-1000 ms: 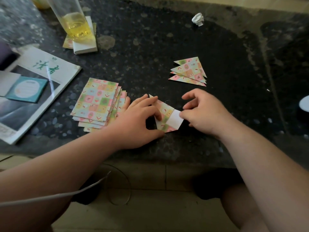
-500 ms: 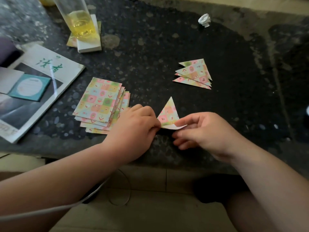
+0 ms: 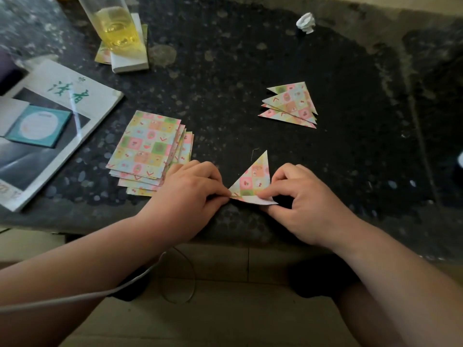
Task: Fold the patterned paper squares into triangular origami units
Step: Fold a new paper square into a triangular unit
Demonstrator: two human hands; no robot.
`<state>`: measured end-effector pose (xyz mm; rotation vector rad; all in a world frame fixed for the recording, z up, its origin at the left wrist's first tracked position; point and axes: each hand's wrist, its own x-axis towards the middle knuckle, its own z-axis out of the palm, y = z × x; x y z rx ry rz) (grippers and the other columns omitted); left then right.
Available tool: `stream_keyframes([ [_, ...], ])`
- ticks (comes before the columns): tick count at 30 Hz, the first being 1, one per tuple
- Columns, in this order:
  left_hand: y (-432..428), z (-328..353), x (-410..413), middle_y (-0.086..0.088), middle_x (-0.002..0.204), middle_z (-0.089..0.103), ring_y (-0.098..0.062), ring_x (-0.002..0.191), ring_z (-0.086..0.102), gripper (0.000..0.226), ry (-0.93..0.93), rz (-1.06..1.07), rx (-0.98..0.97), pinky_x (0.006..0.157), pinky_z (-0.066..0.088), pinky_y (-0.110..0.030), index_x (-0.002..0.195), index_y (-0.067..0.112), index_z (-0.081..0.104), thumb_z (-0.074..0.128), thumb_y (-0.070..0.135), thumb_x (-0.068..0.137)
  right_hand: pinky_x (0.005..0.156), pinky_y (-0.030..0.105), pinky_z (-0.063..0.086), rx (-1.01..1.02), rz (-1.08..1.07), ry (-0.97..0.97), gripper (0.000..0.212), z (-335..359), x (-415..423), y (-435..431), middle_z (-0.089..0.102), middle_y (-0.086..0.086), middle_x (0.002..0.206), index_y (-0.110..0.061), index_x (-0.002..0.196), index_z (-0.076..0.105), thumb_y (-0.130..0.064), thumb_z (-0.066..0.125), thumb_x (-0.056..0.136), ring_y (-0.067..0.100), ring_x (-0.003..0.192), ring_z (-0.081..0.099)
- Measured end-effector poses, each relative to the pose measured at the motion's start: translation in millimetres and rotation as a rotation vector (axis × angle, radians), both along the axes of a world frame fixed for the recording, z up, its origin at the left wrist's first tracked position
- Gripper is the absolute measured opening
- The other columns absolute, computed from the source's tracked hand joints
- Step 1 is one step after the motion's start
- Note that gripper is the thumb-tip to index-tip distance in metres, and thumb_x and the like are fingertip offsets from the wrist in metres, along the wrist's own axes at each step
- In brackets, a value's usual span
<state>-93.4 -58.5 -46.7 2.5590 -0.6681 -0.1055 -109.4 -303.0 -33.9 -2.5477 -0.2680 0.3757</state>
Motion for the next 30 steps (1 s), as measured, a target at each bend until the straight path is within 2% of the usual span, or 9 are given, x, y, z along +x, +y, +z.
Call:
stream_keyframes([
  [3, 0.6, 3.3, 1.3, 0.025, 0.096, 0.051, -0.004, 0.099, 0.046, 0.014, 0.120, 0.071, -0.003, 0.098, 0.034, -0.035, 0.102, 0.040, 0.077, 0.066, 0.041, 0.093, 0.081, 0.019, 0.040, 0.041, -0.051, -0.001, 0.007, -1.0, 1.0, 1.0, 0.055, -0.019, 0.093, -0.034, 0.091, 0.080, -0.038, 0.078, 0.087, 0.002, 0.098, 0.049],
  [9, -9.5, 8.7, -1.4, 0.022, 0.104, 0.053, -0.008, 0.106, 0.044, 0.014, 0.194, 0.173, 0.015, 0.105, 0.030, -0.039, 0.095, 0.043, 0.069, 0.056, 0.045, 0.098, 0.076, 0.024, 0.043, 0.022, -0.120, 0.093, 0.019, 2.7, 10.8, 6.1, 0.059, -0.014, 0.092, -0.031, 0.080, 0.072, -0.043, 0.068, 0.094, 0.005, 0.093, 0.053],
  [13, -13.9, 10.4, -1.9, 0.021, 0.105, 0.049, -0.005, 0.102, 0.037, 0.009, 0.204, 0.190, 0.048, 0.100, 0.027, -0.032, 0.091, 0.046, 0.054, 0.054, 0.043, 0.100, 0.066, 0.024, 0.042, 0.003, -0.241, 0.084, 0.031, 1.0, 14.6, 15.3, 0.059, -0.010, 0.088, -0.021, 0.074, 0.070, -0.043, 0.067, 0.096, 0.008, 0.083, 0.056],
  [18, -15.5, 10.7, -4.6, 0.020, 0.104, 0.047, -0.005, 0.101, 0.036, 0.007, 0.185, 0.201, 0.064, 0.097, 0.025, -0.031, 0.092, 0.043, 0.054, 0.056, 0.043, 0.099, 0.069, 0.031, 0.041, -0.024, -0.352, 0.067, 0.038, -2.1, 16.6, 26.0, 0.059, -0.006, 0.084, -0.015, 0.068, 0.066, -0.040, 0.068, 0.095, 0.013, 0.081, 0.057],
  [20, -15.0, 11.6, -4.7, 0.018, 0.108, 0.048, -0.008, 0.106, 0.041, 0.004, 0.195, 0.200, 0.081, 0.100, 0.029, -0.033, 0.101, 0.039, 0.057, 0.059, 0.042, 0.098, 0.071, 0.034, 0.045, -0.043, -0.368, 0.066, 0.039, -1.8, 18.4, 29.1, 0.060, -0.005, 0.082, -0.013, 0.068, 0.067, -0.042, 0.069, 0.094, 0.014, 0.079, 0.057],
  [24, -18.0, 13.8, -21.8, 0.000, 0.132, 0.053, -0.025, 0.122, 0.047, 0.045, 0.045, 0.023, 0.140, 0.107, 0.042, -0.044, 0.128, 0.019, 0.060, 0.063, 0.041, 0.088, 0.070, 0.038, 0.050, -0.060, -0.387, 0.067, 0.040, -1.9, 21.0, 32.9, 0.062, -0.001, 0.075, -0.010, 0.069, 0.067, -0.043, 0.068, 0.093, 0.018, 0.074, 0.059],
  [27, -25.4, 9.5, -47.9, -0.011, 0.152, 0.047, -0.030, 0.140, 0.043, 0.080, 0.054, -0.137, 0.303, 0.116, 0.038, -0.044, 0.145, 0.006, 0.052, 0.053, 0.057, 0.083, 0.064, 0.036, 0.045, -0.075, -0.401, 0.058, 0.044, -3.5, 21.9, 34.9, 0.061, -0.001, 0.068, -0.011, 0.064, 0.063, -0.044, 0.067, 0.092, 0.021, 0.070, 0.059],
  [30, -29.8, 2.1, -62.7, -0.018, 0.159, 0.039, -0.031, 0.149, 0.034, 0.091, 0.014, -0.167, 0.399, 0.118, 0.034, -0.048, 0.149, -0.001, 0.045, 0.039, 0.064, 0.086, 0.060, 0.036, 0.043, -0.088, -0.403, 0.063, 0.045, -2.3, 21.7, 37.3, 0.060, -0.001, 0.063, -0.012, 0.064, 0.063, -0.045, 0.065, 0.094, 0.020, 0.066, 0.058],
])
